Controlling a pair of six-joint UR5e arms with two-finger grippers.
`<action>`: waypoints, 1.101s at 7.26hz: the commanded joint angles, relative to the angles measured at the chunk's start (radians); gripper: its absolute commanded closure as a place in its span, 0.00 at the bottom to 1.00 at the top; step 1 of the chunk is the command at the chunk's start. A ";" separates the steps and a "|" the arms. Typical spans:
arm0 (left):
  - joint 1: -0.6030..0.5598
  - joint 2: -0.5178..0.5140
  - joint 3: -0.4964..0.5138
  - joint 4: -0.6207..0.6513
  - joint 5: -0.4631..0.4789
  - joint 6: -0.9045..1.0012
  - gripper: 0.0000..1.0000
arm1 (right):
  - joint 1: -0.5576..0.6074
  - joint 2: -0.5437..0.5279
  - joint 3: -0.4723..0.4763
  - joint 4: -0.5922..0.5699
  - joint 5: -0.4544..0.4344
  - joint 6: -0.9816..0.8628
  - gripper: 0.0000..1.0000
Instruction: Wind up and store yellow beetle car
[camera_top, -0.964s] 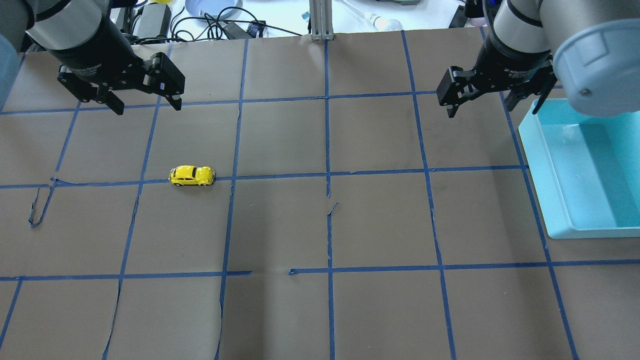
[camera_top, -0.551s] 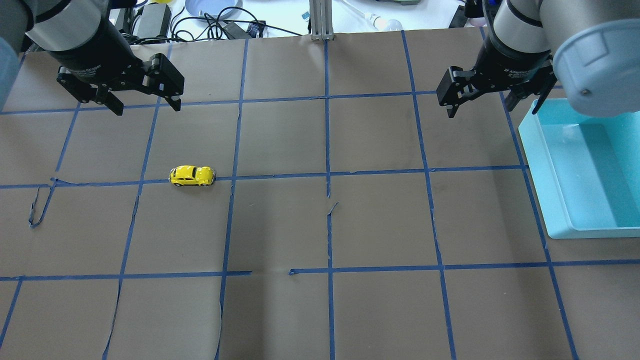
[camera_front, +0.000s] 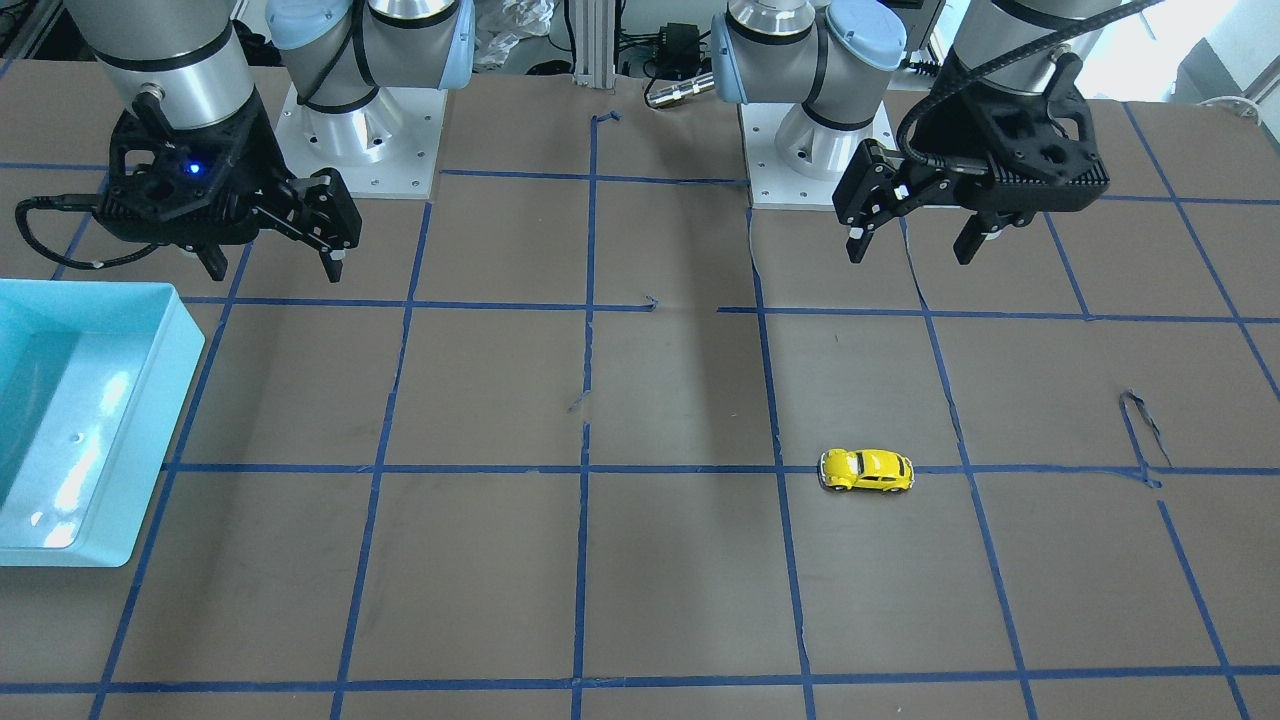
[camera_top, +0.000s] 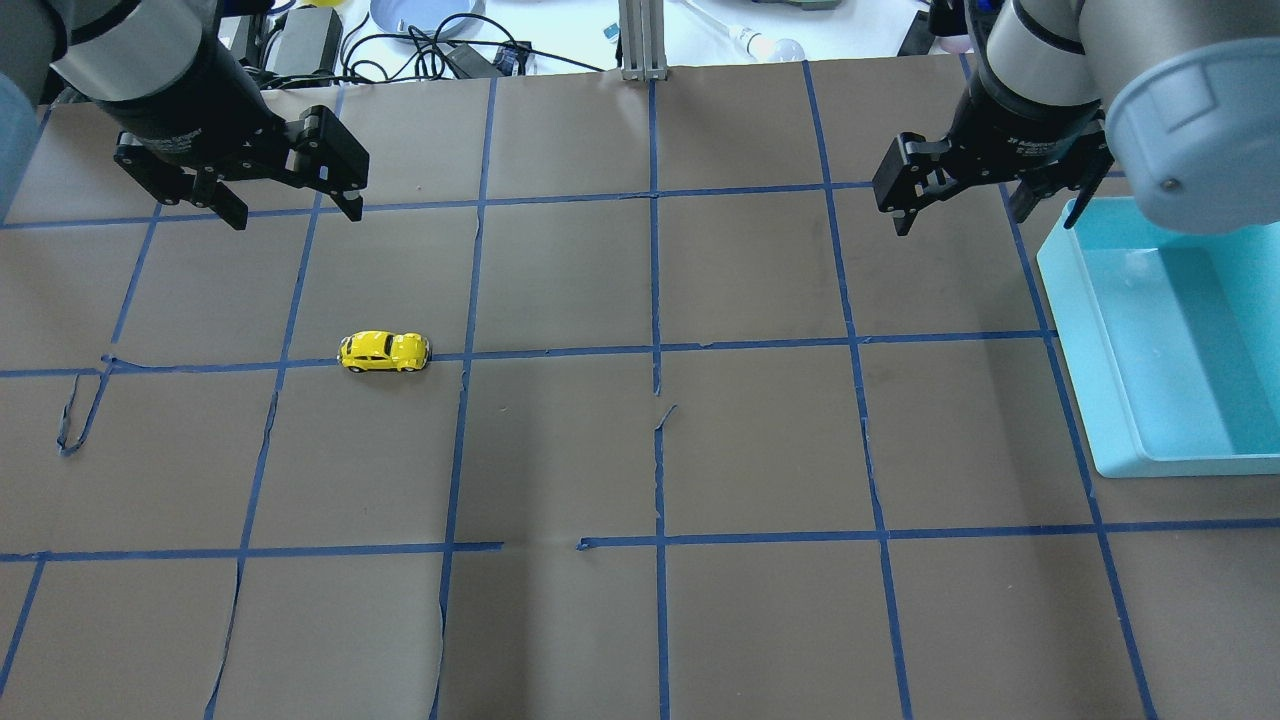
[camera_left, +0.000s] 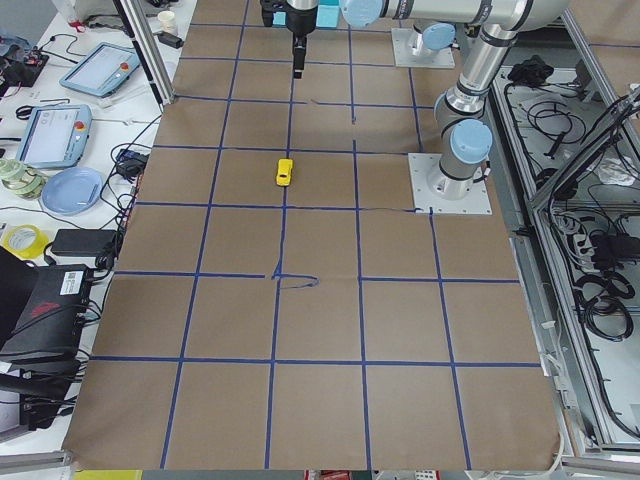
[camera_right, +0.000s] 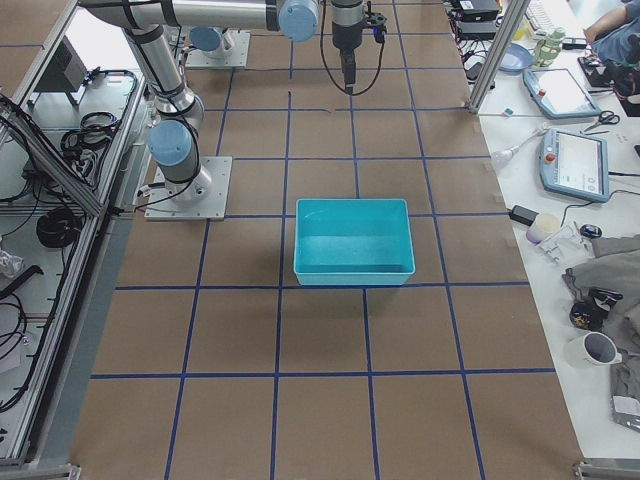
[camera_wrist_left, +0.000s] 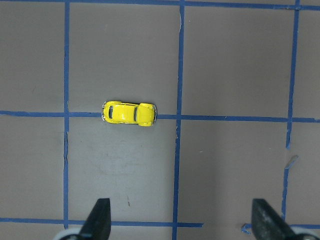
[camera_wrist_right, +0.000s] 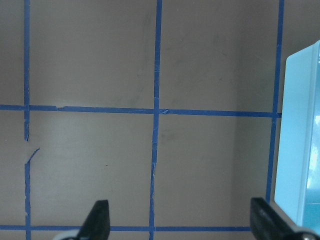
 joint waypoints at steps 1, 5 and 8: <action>0.000 0.006 0.000 -0.011 0.002 -0.002 0.00 | 0.000 0.000 0.000 -0.001 0.000 0.000 0.00; -0.001 0.008 0.002 -0.015 0.008 -0.002 0.00 | 0.000 0.000 0.000 -0.001 0.000 0.000 0.00; -0.003 0.003 -0.004 -0.015 0.005 -0.002 0.00 | 0.000 0.000 0.000 -0.001 0.002 0.000 0.00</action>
